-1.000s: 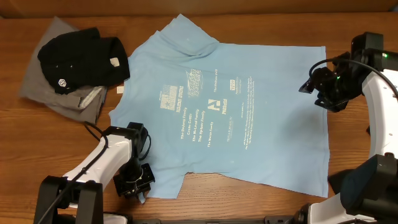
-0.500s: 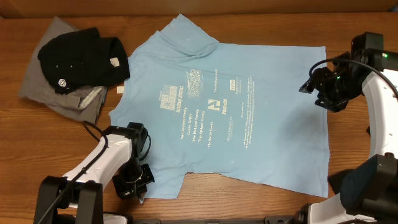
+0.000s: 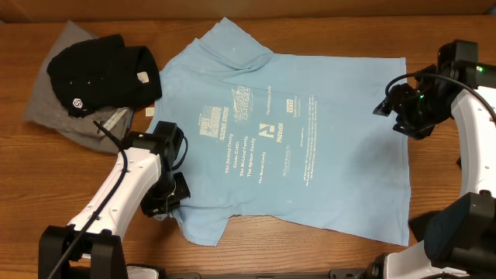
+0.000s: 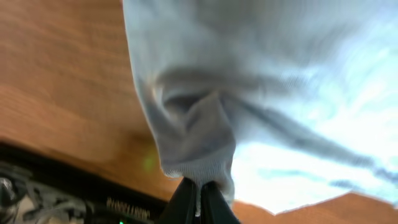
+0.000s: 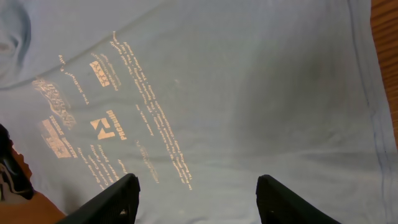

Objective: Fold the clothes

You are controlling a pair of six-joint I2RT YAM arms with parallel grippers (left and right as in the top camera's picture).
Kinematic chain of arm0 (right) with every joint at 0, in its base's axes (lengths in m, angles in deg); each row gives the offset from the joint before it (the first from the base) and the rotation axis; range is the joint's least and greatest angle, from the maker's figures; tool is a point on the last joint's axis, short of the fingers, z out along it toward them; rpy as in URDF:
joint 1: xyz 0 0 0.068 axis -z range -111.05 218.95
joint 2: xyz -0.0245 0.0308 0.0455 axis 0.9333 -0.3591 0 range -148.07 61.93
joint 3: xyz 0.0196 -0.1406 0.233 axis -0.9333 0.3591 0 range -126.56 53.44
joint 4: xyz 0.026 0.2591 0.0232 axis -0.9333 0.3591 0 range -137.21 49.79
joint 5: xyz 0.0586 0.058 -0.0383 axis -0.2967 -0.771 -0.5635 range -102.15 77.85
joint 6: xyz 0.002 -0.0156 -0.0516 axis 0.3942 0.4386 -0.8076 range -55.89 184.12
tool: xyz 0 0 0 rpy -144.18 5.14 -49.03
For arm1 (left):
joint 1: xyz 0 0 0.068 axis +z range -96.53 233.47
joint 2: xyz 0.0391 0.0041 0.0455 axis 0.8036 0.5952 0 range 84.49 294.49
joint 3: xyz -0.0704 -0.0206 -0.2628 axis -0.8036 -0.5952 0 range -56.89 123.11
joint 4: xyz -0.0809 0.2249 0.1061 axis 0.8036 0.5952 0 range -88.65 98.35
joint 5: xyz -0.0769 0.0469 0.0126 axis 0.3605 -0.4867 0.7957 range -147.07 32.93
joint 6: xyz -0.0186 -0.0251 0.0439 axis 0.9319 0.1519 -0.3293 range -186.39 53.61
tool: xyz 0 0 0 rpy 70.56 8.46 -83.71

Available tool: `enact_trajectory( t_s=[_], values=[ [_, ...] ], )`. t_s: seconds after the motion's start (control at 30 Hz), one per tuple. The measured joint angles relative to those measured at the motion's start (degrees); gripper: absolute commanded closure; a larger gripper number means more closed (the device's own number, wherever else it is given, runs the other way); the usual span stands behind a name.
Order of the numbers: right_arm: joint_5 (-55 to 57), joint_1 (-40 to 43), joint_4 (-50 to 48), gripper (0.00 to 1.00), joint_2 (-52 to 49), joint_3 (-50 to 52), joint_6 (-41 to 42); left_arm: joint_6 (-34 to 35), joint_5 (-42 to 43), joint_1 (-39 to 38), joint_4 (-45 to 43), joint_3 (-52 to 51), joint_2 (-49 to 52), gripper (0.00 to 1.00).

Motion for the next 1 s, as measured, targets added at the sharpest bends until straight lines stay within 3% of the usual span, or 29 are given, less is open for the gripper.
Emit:
enact_trajectory(
  t_s=[0.8, 0.83, 0.93, 1.0],
  values=[
    [0.2, 0.0, -0.3, 0.36, 0.0, 0.0, 0.0, 0.0, -1.4, 2.7, -19.7, 1.9, 0.0, 0.96],
    [0.2, 0.0, -0.3, 0.36, 0.0, 0.0, 0.0, 0.0, -1.2, 2.8, -20.4, 2.0, 0.0, 0.94],
    [0.2, 0.0, -0.3, 0.36, 0.0, 0.0, 0.0, -0.3, -0.2, 3.1, -21.6, 2.0, 0.0, 0.70],
    [0.2, 0.0, -0.3, 0.35, 0.0, 0.0, 0.0, -0.5, 0.0, 3.1, -21.6, 2.1, 0.0, 0.61]
  ],
)
